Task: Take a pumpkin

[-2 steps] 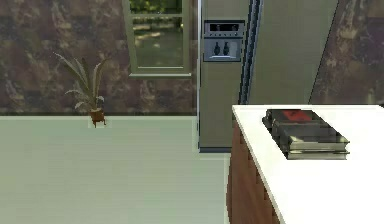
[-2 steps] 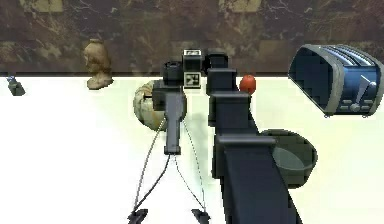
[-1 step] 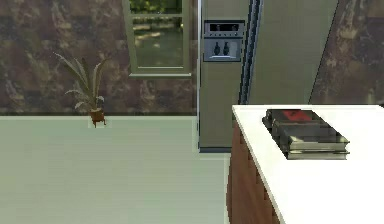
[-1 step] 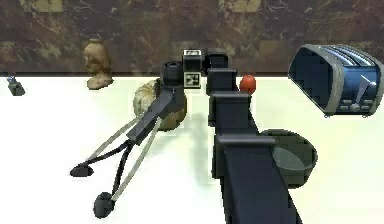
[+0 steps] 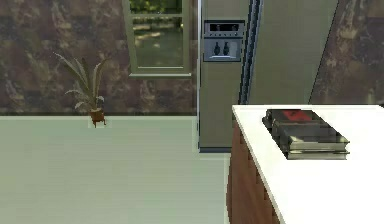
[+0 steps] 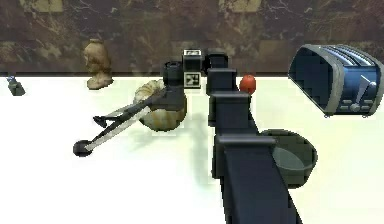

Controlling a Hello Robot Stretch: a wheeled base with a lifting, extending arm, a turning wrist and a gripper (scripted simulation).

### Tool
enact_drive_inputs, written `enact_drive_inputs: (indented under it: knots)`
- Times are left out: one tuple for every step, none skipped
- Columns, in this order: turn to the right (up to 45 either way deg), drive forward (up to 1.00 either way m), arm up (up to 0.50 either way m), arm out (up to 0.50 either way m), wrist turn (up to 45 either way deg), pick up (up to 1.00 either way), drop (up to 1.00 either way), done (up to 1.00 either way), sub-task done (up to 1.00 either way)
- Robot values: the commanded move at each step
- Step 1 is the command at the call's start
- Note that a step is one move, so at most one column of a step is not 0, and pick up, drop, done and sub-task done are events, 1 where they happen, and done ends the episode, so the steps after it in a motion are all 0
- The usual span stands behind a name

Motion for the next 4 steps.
enact_drive_inputs:
  knots:
    - [0.0,0.00,0.00,0.00,45.0,0.00,0.00,0.00,0.00]
    - [0.0,0.00,0.00,0.00,24.0,0.00,0.00,0.00,0.00]
    - [0.0,0.00,0.00,0.00,0.0,1.00,0.00,0.00,0.00]
    - [0.0,0.00,0.00,0.00,0.0,0.00,0.00,1.00,0.00]
